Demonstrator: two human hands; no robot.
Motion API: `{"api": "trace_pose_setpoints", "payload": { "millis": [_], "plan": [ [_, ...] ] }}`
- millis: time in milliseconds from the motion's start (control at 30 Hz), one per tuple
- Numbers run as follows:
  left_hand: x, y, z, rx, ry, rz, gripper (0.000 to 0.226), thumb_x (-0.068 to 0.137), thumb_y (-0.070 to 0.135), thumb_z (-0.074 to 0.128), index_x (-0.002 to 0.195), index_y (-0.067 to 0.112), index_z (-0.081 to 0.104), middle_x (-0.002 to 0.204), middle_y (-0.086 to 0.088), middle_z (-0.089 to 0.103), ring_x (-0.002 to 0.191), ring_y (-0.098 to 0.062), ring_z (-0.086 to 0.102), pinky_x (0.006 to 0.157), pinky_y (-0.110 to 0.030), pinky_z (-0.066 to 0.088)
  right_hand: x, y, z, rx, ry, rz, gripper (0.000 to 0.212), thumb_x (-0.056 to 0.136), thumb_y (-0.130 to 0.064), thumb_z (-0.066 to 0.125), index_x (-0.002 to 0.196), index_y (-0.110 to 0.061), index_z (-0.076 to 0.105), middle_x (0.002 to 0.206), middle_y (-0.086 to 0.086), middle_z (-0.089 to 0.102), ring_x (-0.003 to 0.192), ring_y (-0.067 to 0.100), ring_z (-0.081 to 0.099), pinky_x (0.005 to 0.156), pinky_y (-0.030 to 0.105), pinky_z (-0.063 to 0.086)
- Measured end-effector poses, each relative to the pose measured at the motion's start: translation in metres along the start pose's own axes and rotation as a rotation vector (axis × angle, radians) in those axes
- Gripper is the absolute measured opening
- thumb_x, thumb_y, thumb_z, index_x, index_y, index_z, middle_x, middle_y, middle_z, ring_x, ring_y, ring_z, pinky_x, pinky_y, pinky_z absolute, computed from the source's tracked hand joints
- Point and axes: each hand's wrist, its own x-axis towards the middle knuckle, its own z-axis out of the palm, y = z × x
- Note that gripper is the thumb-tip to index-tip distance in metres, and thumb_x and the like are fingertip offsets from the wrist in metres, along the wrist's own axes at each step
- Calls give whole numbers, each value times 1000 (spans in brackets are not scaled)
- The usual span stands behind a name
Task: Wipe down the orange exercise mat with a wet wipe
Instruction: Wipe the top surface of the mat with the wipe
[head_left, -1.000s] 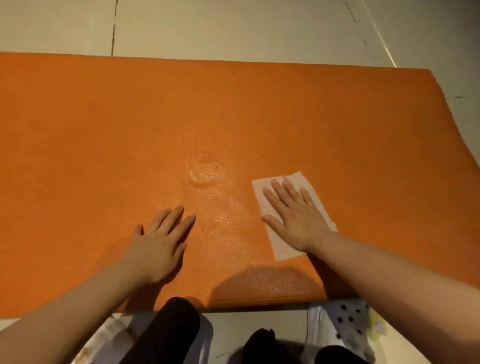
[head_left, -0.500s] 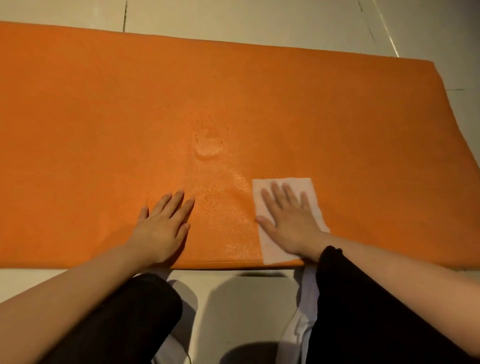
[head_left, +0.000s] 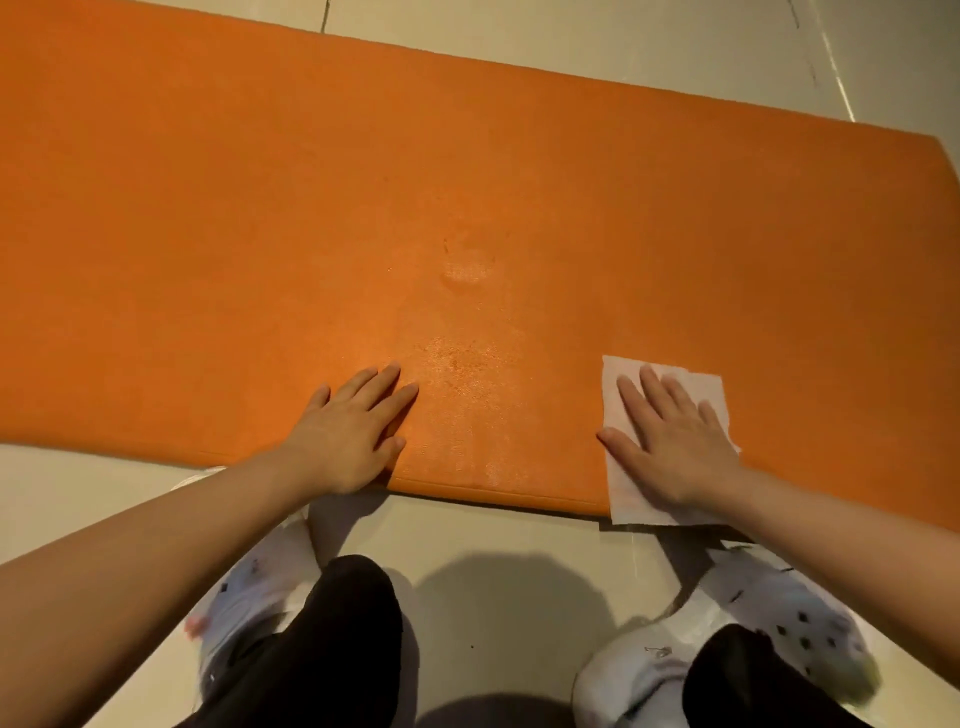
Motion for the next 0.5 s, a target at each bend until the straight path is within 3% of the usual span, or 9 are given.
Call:
{"api": "trace_pose_setpoints", "payload": {
  "millis": [67, 133, 233, 300, 400, 500],
  "plan": [
    [-2, -10, 3, 22, -19, 29, 65, 102, 49, 35, 157, 34, 2, 165, 6, -12, 152, -17, -5, 121, -48, 12, 0, -29, 23, 33, 40, -15, 87, 85, -79, -1, 151, -28, -23, 157, 3, -32, 147, 26, -24, 120, 52, -7],
    [-7, -20, 5, 13, -4, 51, 73, 92, 57, 29, 157, 33, 7, 166, 5, -6, 152, -18, 0, 122, -43, 12, -9, -70, 50, 48, 126, -184, 83, 85, -73, 0, 151, -28, -24, 158, 4, -27, 147, 25, -24, 118, 53, -12],
    [-10, -28, 3, -80, 57, -17, 84, 82, 63, 35, 157, 31, 15, 165, 2, 3, 151, -22, 4, 121, -39, 12, -13, -128, 62, 4, 200, -547, 67, 100, -61, 11, 156, -25, 9, 164, 6, 8, 151, 27, -2, 116, 55, -2],
    [-11, -37, 0, -112, 122, -114, 79, 90, 61, 45, 156, 31, 15, 165, 1, 3, 151, -24, 3, 121, -47, 14, -1, -159, 50, -42, 201, -707, 66, 100, -60, 4, 156, -26, 15, 163, -1, 3, 150, 21, -5, 116, 52, -6],
    [-13, -57, 0, -118, 108, -239, 79, 93, 65, 45, 156, 37, 8, 165, 4, -7, 151, -24, -4, 119, -55, 13, 26, -170, 32, -45, 159, -764, 65, 97, -57, -1, 156, -32, 2, 156, -12, -19, 147, 12, -21, 115, 43, -21],
    [-14, -66, 1, -160, 25, -273, 84, 90, 67, 45, 156, 40, -1, 165, 5, -14, 151, -22, -10, 119, -55, 11, 53, -131, 21, -28, 267, -597, 70, 91, -62, -16, 153, -34, -2, 161, -10, -11, 147, 13, -19, 117, 39, -18]
  ]
}}
